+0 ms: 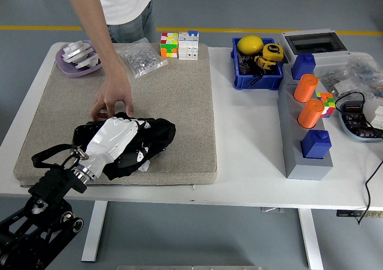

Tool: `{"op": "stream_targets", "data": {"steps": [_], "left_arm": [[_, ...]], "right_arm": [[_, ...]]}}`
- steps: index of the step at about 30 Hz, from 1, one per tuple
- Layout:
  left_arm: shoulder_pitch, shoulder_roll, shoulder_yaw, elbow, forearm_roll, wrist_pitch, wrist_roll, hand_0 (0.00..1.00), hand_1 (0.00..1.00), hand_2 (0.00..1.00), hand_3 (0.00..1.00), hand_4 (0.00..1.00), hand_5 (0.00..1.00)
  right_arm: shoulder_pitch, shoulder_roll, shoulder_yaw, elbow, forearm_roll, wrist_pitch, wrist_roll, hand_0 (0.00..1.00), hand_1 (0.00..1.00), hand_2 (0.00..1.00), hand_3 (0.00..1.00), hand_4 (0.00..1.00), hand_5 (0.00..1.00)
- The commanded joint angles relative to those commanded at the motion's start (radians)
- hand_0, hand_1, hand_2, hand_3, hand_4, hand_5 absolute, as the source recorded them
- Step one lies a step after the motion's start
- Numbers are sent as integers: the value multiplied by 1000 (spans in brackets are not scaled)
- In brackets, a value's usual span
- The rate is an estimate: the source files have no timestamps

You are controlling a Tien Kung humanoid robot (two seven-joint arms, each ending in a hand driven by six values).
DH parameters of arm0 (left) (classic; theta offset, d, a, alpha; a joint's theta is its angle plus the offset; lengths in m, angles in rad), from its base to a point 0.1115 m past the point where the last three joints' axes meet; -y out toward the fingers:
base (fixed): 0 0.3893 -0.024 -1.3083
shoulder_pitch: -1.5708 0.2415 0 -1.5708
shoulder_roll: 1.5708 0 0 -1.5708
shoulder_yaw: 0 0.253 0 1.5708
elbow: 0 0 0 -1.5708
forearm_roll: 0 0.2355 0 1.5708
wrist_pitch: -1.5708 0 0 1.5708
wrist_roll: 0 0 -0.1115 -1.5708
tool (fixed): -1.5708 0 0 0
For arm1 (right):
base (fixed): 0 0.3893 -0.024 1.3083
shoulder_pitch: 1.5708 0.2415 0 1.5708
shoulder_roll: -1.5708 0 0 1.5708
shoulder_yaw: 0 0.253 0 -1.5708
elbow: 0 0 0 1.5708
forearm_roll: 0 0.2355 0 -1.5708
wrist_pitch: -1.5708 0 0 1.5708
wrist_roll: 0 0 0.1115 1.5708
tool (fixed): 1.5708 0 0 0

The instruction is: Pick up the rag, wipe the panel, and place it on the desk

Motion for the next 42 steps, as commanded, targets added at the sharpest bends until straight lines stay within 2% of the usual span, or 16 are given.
{"op": "stream_targets", "data": {"steps": [14, 32, 42], "left_arm": [[8, -6, -25, 30, 0, 1, 1, 255, 311, 538, 512, 333, 2], [58, -2, -209, 84, 0, -9, 7, 257, 316, 542, 518, 350, 2], [95, 12, -287, 72, 0, -8, 7, 255, 319, 542, 518, 350, 2]], "right_arm": [[-3, 1, -9, 0, 6, -4, -2, 757, 625, 677, 607, 998, 507], [-4, 0, 13, 0, -12, -2, -1, 758, 625, 677, 607, 998, 509], [-5, 0, 13, 0, -10, -4, -2, 758, 626, 677, 607, 998, 508]]}}
